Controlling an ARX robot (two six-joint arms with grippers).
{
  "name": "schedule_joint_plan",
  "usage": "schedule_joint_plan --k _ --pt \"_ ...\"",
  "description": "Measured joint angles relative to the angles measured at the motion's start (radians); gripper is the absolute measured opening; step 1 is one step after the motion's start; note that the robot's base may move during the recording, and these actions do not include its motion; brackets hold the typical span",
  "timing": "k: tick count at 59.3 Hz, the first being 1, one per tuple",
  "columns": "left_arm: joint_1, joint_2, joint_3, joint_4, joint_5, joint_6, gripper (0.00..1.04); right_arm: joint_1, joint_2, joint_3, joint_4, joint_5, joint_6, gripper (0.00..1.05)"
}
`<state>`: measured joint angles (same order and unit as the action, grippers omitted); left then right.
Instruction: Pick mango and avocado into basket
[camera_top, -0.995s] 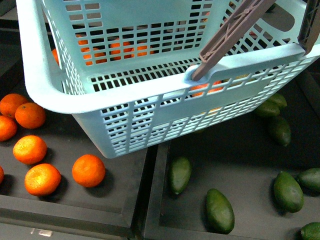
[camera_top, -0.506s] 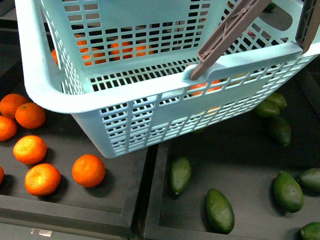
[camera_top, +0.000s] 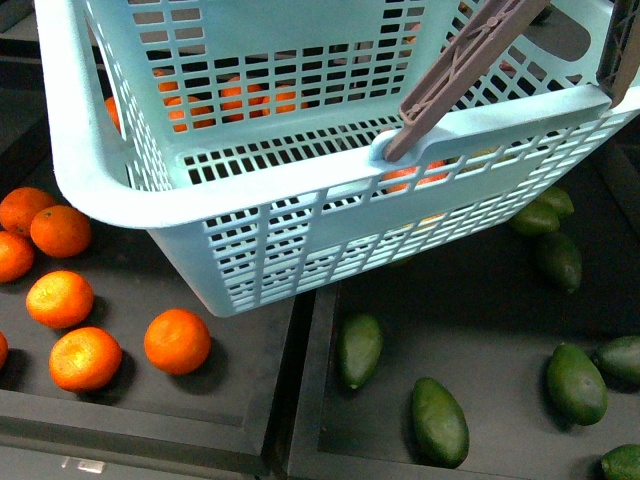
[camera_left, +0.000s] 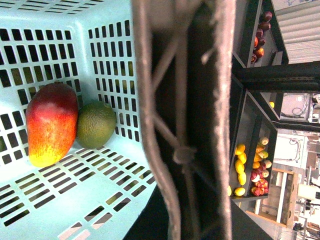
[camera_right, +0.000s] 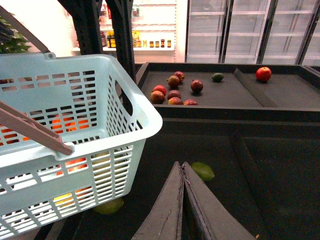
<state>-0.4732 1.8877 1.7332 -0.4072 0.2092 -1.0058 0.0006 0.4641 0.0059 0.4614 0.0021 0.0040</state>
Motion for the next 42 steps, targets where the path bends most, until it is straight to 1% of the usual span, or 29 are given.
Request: schedule_joint_plan --k 25,42 --pt "0.000 0.000 0.000 0.000 0.001 0.000 0.06 0.000 -0.192 0.000 -0.187 0.000 0.000 0.02" --pt "0.000 0.000 0.000 0.000 0.000 0.000 0.06 0.000 -0.277 0.000 -0.272 0.000 0.000 0.02"
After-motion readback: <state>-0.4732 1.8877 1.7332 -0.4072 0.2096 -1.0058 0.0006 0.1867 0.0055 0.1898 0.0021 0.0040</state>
